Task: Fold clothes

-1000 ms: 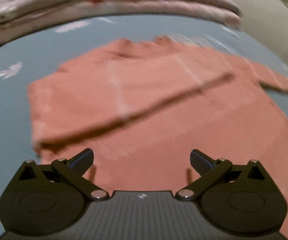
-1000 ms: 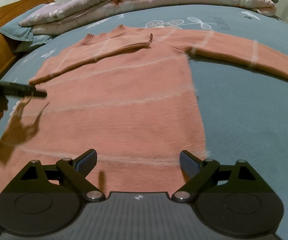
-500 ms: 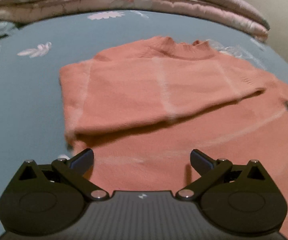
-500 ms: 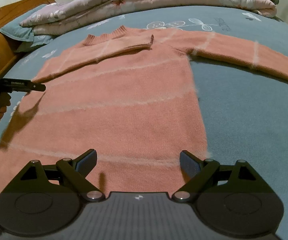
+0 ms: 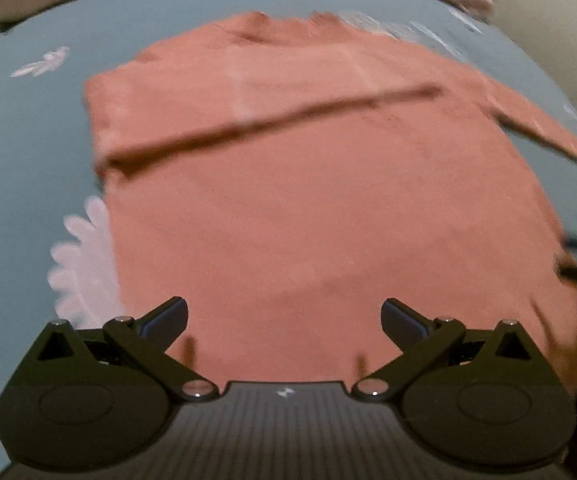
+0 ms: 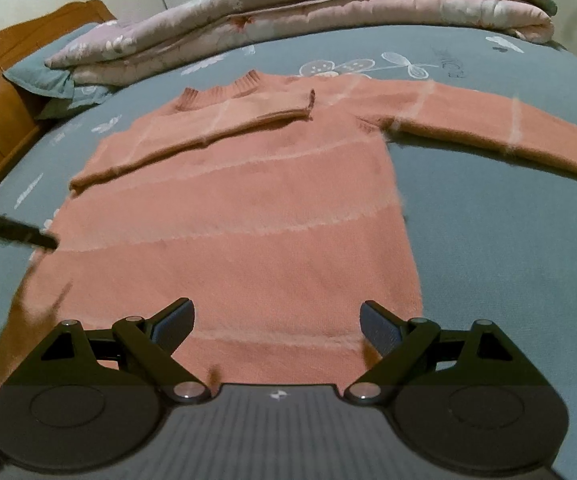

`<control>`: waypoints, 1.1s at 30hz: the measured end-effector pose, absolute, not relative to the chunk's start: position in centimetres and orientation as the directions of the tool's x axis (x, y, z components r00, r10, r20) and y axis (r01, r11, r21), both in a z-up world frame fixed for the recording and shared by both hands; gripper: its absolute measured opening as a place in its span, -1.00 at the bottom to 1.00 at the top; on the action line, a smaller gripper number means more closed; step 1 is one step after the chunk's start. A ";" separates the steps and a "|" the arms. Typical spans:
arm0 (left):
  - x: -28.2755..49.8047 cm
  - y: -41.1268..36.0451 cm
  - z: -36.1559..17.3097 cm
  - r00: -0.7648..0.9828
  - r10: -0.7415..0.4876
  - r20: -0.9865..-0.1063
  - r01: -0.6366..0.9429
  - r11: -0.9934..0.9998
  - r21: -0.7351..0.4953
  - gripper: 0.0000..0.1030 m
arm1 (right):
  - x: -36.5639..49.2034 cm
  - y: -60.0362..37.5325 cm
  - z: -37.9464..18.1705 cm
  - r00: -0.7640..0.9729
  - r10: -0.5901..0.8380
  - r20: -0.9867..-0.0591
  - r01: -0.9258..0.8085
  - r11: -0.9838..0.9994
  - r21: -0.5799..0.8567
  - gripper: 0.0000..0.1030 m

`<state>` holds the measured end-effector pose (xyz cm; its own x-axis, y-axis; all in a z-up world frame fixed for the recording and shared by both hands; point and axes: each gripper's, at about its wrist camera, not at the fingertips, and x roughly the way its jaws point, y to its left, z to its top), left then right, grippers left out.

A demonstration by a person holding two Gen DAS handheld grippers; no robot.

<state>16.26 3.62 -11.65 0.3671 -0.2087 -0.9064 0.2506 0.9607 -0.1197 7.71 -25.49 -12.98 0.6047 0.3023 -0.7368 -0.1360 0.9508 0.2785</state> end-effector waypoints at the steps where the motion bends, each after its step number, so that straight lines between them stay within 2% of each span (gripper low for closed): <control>1: 15.4 3.3 -12.0 0.337 -0.212 -0.917 0.265 0.956 -0.124 0.98 | 7.7 -25.5 -12.9 0.606 0.303 -0.736 -0.134 0.950 0.280 0.80; 6: 12.3 3.9 -15.6 0.194 -0.178 -0.965 0.198 0.970 -0.139 0.98 | 7.6 -25.7 -12.6 0.614 0.294 -0.732 -0.120 0.952 0.282 0.80; 13: 8.9 3.5 -14.6 0.109 -0.178 -0.978 0.233 0.961 -0.149 0.98 | 7.7 -26.3 -12.6 0.619 0.303 -0.725 -0.104 0.946 0.307 0.80; 17: 9.3 1.2 -12.2 0.200 -0.255 -0.946 0.296 0.936 -0.189 0.98 | 7.7 -26.6 -12.7 0.613 0.326 -0.720 -0.101 0.936 0.337 0.80; 20: 9.9 -1.6 -12.3 0.213 -0.335 -0.918 0.373 0.896 -0.240 0.98 | 7.7 -27.1 -12.8 0.608 0.355 -0.710 -0.098 0.921 0.377 0.80; 26: 10.6 -5.8 -15.6 0.158 -0.329 -0.931 0.453 0.862 -0.227 0.98 | 7.7 -27.9 -12.9 0.598 0.414 -0.686 -0.091 0.886 0.455 0.80; 30: 9.4 -6.4 -14.2 0.177 -0.300 -0.937 0.497 0.849 -0.178 0.98 | 7.1 -28.3 -13.1 0.578 0.472 -0.666 -0.098 0.850 0.517 0.81; 33: 9.1 -6.3 -13.3 0.189 -0.334 -0.924 0.498 0.843 -0.203 0.98 | 7.3 -27.8 -13.7 0.522 0.546 -0.655 -0.112 0.805 0.582 0.81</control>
